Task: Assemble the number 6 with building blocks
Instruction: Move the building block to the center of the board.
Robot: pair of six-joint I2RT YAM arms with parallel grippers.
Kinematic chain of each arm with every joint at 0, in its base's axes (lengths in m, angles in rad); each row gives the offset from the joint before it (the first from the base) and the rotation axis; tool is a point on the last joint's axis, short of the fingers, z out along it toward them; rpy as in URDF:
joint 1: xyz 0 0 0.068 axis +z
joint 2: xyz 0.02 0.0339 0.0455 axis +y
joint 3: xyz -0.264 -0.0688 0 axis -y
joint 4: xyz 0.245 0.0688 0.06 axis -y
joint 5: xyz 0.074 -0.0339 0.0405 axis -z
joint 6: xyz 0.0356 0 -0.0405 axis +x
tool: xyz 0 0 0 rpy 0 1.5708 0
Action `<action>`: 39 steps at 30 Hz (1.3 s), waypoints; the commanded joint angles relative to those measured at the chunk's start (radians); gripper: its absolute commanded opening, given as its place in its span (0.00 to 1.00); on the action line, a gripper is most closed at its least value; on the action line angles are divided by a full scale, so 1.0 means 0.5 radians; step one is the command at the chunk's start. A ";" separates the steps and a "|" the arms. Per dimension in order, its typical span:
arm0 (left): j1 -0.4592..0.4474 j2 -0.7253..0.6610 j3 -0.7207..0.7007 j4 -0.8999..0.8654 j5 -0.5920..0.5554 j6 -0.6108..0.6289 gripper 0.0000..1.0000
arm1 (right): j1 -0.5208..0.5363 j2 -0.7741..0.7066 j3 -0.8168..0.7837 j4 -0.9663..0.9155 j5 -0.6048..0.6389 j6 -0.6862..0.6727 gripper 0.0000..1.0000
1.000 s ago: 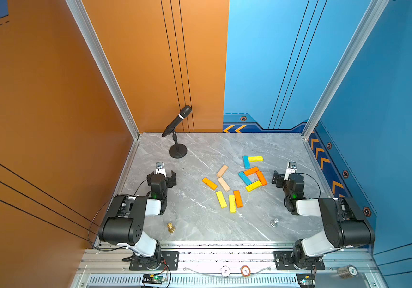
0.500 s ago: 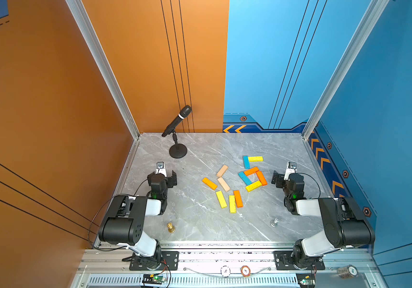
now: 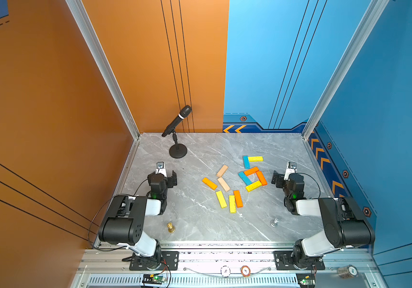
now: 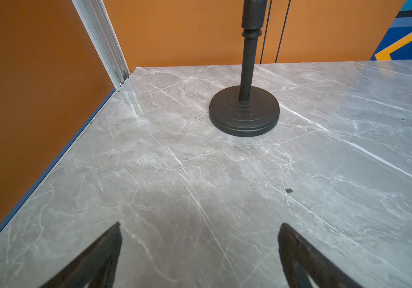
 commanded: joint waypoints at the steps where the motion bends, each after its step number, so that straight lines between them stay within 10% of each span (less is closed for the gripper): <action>1: 0.001 0.013 0.006 -0.013 0.026 0.022 0.98 | -0.011 0.006 0.027 -0.004 -0.011 -0.015 0.99; 17: -0.055 -0.105 0.046 -0.171 -0.114 0.046 0.98 | 0.072 -0.068 -0.019 0.034 0.187 -0.046 0.99; 27: -0.295 -0.488 0.380 -1.104 -0.556 -0.072 0.98 | 0.148 -0.410 0.027 -0.365 0.512 0.031 0.99; 39: -0.536 -0.464 1.040 -2.136 -0.293 -0.310 0.98 | 0.373 -0.515 0.580 -1.258 0.536 0.506 0.99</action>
